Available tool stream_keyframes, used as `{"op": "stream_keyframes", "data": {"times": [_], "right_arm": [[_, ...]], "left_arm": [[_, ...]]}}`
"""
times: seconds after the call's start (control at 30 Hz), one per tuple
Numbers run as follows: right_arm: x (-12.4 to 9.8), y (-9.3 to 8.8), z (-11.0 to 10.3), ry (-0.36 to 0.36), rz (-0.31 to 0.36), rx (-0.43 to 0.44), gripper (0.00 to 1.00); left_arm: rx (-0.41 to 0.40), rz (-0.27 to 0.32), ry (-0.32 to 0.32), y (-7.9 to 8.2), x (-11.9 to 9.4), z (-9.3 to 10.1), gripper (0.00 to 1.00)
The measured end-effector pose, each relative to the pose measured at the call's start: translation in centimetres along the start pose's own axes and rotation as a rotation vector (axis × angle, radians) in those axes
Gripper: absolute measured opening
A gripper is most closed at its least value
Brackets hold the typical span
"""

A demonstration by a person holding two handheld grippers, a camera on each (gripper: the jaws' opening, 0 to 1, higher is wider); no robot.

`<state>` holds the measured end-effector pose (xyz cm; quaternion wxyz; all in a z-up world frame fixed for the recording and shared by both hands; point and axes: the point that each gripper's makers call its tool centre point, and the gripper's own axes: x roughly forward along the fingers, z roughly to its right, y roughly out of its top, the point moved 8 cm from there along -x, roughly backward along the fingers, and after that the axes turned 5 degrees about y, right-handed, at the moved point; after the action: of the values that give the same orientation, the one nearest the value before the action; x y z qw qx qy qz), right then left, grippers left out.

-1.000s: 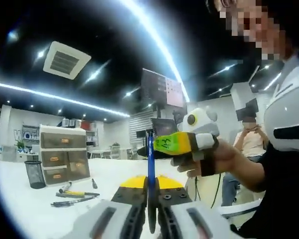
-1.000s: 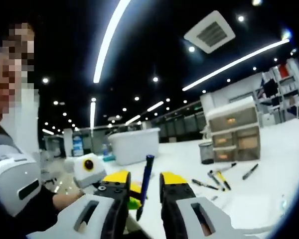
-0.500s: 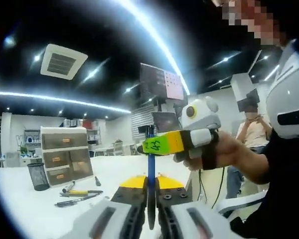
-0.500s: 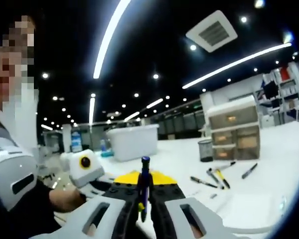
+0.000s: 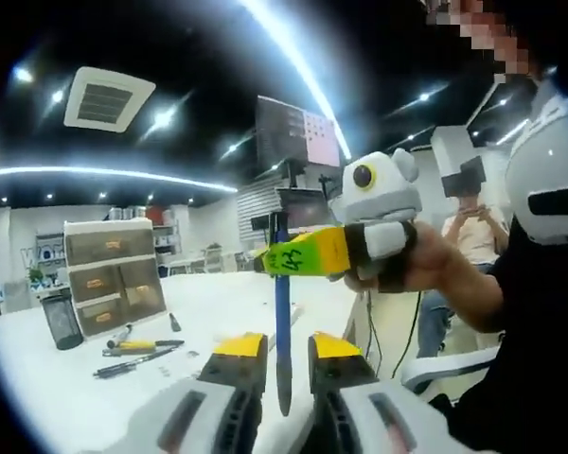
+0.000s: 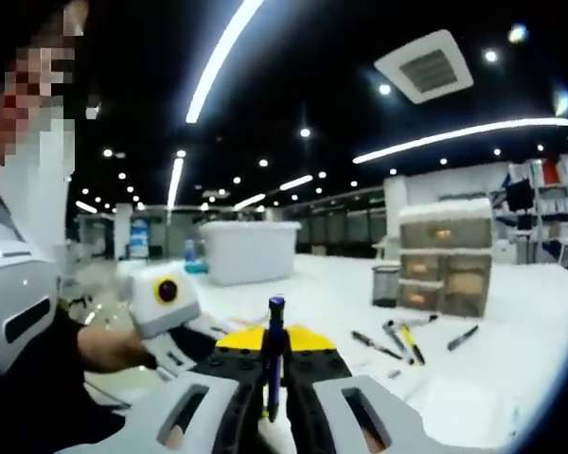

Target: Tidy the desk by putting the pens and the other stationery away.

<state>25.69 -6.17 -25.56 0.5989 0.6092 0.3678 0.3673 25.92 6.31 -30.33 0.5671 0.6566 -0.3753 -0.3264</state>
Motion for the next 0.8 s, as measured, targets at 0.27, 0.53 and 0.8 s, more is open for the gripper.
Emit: {"op": "stream_keyframes", "data": {"times": [0.27, 0.53, 0.8], "right_arm": [[0.6, 0.5, -0.6, 0.019, -0.099, -0.111, 0.04], [1.0, 0.8, -1.0, 0.018, -0.172, -0.146, 0.04], [1.3, 0.8, -1.2, 0.037, -0.183, -0.143, 0.04]], "left_arm": [[-0.033, -0.035, -0.038, 0.1, -0.1, -0.1, 0.18], [-0.055, -0.055, -0.051, -0.3, 0.1, -0.2, 0.16], [-0.068, -0.055, -0.053, -0.5, 0.2, -0.2, 0.12]]}}
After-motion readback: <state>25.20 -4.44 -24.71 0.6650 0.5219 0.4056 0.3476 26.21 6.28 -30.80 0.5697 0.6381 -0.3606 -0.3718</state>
